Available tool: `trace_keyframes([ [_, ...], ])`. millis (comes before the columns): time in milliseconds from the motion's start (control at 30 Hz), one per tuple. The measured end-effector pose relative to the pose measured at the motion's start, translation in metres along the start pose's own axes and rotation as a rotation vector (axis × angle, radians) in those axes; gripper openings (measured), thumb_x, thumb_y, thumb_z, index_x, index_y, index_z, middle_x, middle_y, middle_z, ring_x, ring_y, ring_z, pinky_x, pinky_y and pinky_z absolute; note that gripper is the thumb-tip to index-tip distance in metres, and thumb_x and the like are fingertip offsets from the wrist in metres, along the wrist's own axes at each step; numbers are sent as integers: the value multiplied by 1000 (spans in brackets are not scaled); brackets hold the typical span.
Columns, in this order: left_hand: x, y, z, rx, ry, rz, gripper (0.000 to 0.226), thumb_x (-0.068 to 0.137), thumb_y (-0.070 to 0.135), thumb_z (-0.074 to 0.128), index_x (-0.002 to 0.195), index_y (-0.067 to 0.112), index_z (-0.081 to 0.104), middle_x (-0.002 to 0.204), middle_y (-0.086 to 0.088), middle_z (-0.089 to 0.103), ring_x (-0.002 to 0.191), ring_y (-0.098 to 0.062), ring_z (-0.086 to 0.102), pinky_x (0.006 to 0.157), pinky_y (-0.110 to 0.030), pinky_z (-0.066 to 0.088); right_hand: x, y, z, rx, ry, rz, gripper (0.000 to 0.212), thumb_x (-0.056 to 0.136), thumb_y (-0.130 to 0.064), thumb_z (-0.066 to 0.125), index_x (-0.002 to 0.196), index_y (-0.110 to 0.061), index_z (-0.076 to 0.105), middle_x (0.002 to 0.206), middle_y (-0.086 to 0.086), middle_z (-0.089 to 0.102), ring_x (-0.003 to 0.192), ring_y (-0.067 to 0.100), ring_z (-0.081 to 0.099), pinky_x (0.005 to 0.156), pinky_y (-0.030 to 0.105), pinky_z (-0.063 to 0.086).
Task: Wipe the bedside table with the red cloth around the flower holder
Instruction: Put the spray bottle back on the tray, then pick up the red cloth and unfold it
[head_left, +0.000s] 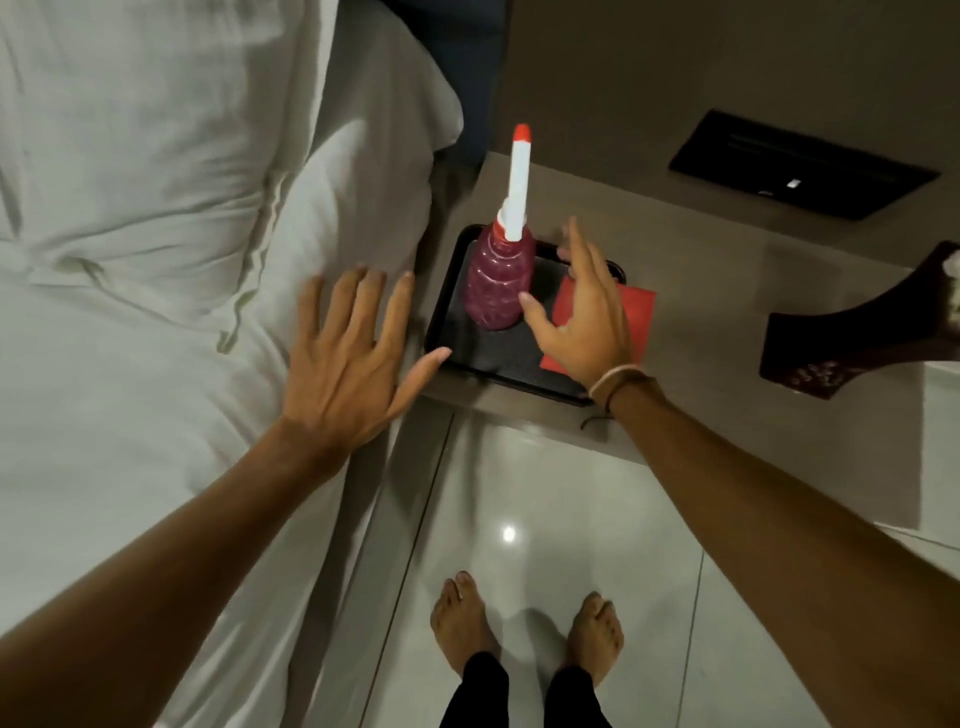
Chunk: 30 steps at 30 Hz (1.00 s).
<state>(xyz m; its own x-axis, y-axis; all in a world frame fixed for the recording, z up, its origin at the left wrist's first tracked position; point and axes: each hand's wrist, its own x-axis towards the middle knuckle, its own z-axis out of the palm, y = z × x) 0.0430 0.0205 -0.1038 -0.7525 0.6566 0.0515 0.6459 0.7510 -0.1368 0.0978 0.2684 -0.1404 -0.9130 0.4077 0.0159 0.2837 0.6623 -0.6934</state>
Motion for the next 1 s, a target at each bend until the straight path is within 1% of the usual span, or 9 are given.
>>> trace_keyframes([
  [133, 10, 57, 18, -331, -228, 116, 61, 103, 49, 29, 131, 6, 61, 116, -19, 63, 98, -41, 65, 83, -47, 55, -34, 37, -17, 39, 283, 189, 65, 76, -6, 63, 139, -2, 48, 135, 19, 54, 123, 34, 56, 105, 45, 48],
  [233, 28, 103, 36, -670, -423, 83, 64, 100, 43, 26, 147, 8, 50, 131, -19, 55, 113, -41, 62, 97, -52, 54, -34, 72, -23, 131, 357, 577, 69, 79, -10, 73, 140, 5, 44, 135, 21, 52, 127, 37, 52, 106, 36, 39],
  [367, 66, 154, 49, -910, -484, -142, 54, 107, 15, 43, 160, 14, 34, 148, -23, 46, 133, -40, 51, 116, -43, 37, -16, 105, -29, 537, 239, 921, 58, 73, -26, 88, 117, 1, 61, 108, 8, 63, 97, 25, 65, 87, 34, 55],
  [467, 90, 173, 55, -962, -479, -301, 53, 106, 10, 42, 158, 10, 34, 145, -27, 52, 133, -42, 52, 112, -42, 40, -6, 124, -23, 766, 136, 948, 63, 62, -32, 91, 111, 0, 71, 112, 17, 76, 98, 28, 74, 82, 39, 64],
  [567, 107, 184, 53, -1006, -482, -472, 42, 107, 13, 41, 148, 3, 44, 139, -26, 58, 129, -40, 56, 106, -41, 44, -6, 121, -28, 898, 18, 940, 30, 81, -8, 81, 107, 4, 71, 118, 24, 72, 91, 27, 70, 61, 29, 63],
  [633, 116, 191, 51, -1097, -490, -610, 38, 107, 17, 46, 141, 2, 53, 138, -22, 62, 128, -37, 59, 107, -41, 46, -6, 122, -31, 898, -16, 928, 19, 82, -3, 80, 98, 1, 72, 116, 26, 72, 89, 29, 70, 74, 39, 63],
  [733, 120, 193, 53, -1301, -507, -764, 38, 102, 20, 60, 134, 0, 61, 134, -16, 66, 122, -31, 63, 109, -43, 50, -12, 122, -32, 883, -21, 888, 35, 79, -6, 82, 112, 3, 72, 115, 24, 74, 98, 30, 71, 94, 49, 59],
  [900, 98, 207, 37, -1520, -555, -670, 36, 93, 7, 72, 127, -2, 64, 130, -25, 69, 111, -36, 69, 100, -54, 57, -49, 137, -45, 1141, 49, 859, 58, 67, -28, 89, 118, -5, 73, 114, 15, 77, 103, 30, 74, 95, 46, 59],
  [1000, 85, 229, 30, -1506, -597, -452, 39, 86, 5, 79, 122, 3, 65, 113, -17, 74, 97, -22, 73, 83, -39, 64, -83, 146, -52, 1317, -34, 892, 71, 70, -41, 90, 131, -14, 66, 130, 16, 70, 119, 35, 68, 105, 52, 52],
])
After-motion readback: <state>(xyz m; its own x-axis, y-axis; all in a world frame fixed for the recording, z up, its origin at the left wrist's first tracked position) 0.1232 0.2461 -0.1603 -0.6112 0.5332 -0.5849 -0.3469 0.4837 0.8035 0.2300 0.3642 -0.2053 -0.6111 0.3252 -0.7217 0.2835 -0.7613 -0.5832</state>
